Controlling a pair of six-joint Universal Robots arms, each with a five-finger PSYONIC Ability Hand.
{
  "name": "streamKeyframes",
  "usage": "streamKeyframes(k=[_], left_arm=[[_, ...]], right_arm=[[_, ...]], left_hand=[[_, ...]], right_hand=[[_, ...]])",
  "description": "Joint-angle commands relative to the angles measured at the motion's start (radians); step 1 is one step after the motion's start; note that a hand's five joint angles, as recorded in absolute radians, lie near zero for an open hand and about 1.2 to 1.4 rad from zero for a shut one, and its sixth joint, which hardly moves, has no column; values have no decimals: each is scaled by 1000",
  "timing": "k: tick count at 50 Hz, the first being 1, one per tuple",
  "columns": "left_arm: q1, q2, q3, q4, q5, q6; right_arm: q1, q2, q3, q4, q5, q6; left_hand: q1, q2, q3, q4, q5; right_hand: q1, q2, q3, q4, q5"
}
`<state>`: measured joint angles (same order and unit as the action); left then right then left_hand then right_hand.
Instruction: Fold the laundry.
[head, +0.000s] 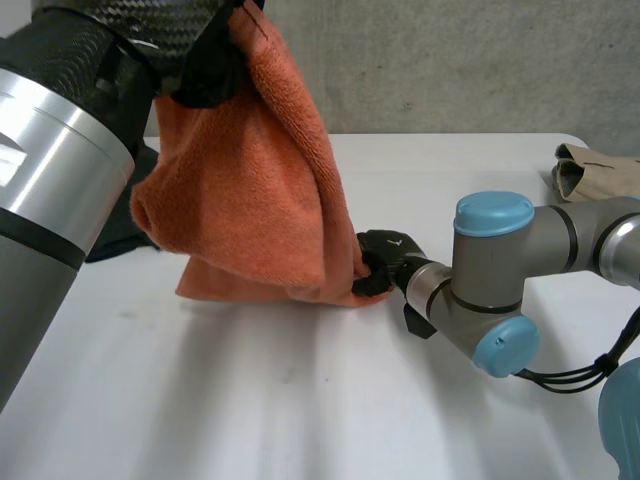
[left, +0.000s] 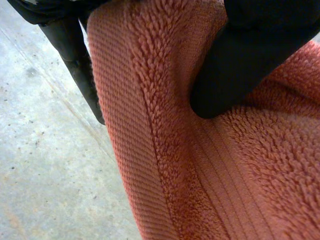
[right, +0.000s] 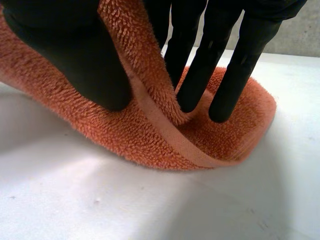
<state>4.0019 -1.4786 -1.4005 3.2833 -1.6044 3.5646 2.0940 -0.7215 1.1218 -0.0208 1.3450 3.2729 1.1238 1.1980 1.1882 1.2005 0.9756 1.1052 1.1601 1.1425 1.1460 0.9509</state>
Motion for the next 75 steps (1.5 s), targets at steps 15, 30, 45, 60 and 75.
streamKeyframes(k=[15,30,45,60,75], left_arm=[[201,-17,-109,12,0,-9],[232,-526,-261,161,14,-136],[220,-287,-249,104,-9,-99],[187,-193,-399,-1,7,80],[180,-350,-469,236,72,318]], right_arm=[[-215,-650,82,148,19,-496],[-172,-428,130,274,32,-539],[-163,-367,236,101,143,-535],[-258,-684,395,320,140,-729],[-350,-649,569,158,51,-731]], left_hand=[[273,198,208,196,246],[47,-27,-17,-29,21],[-781,-855,-845,-858,-807],[-763,-838,-828,-840,-790],[-670,-744,-734,-747,-696]], right_hand=[[291,236,254,250,271],[291,236,254,250,271],[-931,-986,-968,-971,-951],[-921,-975,-958,-961,-941],[-610,-665,-647,-651,-630]])
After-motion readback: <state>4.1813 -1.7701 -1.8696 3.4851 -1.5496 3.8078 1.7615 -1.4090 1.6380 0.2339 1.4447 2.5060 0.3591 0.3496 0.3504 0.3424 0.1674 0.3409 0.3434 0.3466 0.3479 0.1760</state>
